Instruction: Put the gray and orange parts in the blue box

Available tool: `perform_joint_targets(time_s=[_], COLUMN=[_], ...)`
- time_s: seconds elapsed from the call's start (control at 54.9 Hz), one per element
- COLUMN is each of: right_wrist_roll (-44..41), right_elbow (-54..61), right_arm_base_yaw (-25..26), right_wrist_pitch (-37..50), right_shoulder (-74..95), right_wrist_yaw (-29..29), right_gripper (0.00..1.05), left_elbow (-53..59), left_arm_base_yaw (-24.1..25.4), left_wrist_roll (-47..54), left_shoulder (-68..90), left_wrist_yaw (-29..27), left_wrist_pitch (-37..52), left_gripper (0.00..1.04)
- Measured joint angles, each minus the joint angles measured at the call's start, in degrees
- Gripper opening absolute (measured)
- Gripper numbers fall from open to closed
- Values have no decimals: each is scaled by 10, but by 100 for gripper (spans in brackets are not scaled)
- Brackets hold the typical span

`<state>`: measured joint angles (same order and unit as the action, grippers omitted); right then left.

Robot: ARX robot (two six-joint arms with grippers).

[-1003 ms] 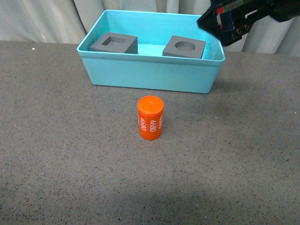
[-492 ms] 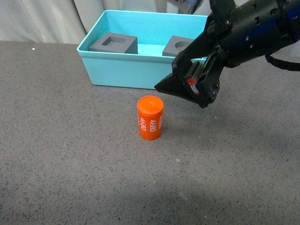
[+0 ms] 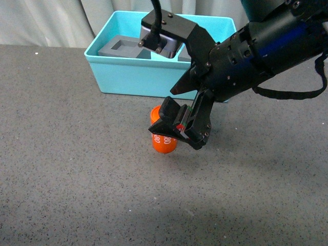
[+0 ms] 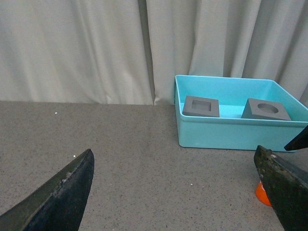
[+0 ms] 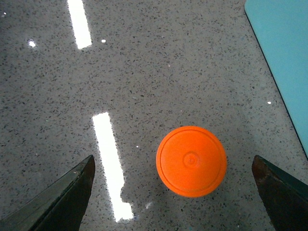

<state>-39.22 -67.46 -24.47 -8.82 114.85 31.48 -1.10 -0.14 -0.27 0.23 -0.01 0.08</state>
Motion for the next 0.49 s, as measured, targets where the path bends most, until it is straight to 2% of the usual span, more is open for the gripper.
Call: perform_joint_targets(time_s=[0.346, 0.492], right_wrist_roll=[32, 38], right_elbow=[-36, -49], right_arm_base_yaw=[-23, -29], right_wrist_pitch=[18, 6], right_shoulder=[60, 74], right_wrist_yaw=[-32, -48], right_gripper=[95, 77], left_elbow=[0, 0], left_arm_base_yaw=[0, 0], left_wrist_roll=[0, 0], left_shoulder=[0, 0], left_wrist_yaw=[0, 0], left_wrist_pitch=[0, 0], left_gripper=[98, 98])
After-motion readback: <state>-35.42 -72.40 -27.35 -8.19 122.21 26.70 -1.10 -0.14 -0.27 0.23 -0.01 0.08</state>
